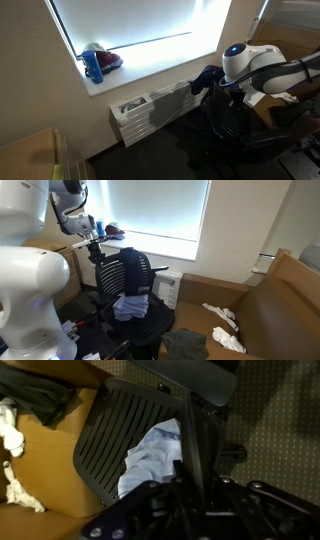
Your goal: Move the chair towards the heater
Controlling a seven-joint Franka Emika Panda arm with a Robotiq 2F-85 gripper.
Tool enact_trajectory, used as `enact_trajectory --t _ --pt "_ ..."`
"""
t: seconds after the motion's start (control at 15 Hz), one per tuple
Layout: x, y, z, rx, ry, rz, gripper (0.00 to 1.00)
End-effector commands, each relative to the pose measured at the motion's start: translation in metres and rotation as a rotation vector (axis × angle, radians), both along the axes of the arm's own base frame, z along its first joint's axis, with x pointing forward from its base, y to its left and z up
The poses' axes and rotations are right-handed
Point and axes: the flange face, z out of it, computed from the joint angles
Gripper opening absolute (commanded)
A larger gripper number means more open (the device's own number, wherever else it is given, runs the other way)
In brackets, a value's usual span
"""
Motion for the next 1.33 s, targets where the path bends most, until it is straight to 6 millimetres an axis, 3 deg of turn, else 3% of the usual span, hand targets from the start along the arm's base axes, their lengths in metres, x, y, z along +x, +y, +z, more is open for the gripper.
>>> enact_trajectory --t 0.0,0.2,0.33,0.73,0.93,1.27 --pt "0.022 0.007 -0.026 -0.139 -0.135 0.092 0.04" --pt "0.053 0.008 0.001 -0.171 -0.308 0.081 0.05" --pt "0.069 0.003 0.019 -0.084 -0.403 -0.012 0.05" --pt "0.098 -0.019 0.012 0.204 -0.643 -0.209 0.05" --pt "0.103 0.005 0.010 0.211 -0.769 -0.151 0.05" --pt "0.085 0.059 0.013 0.159 -0.847 -0.037 0.05"
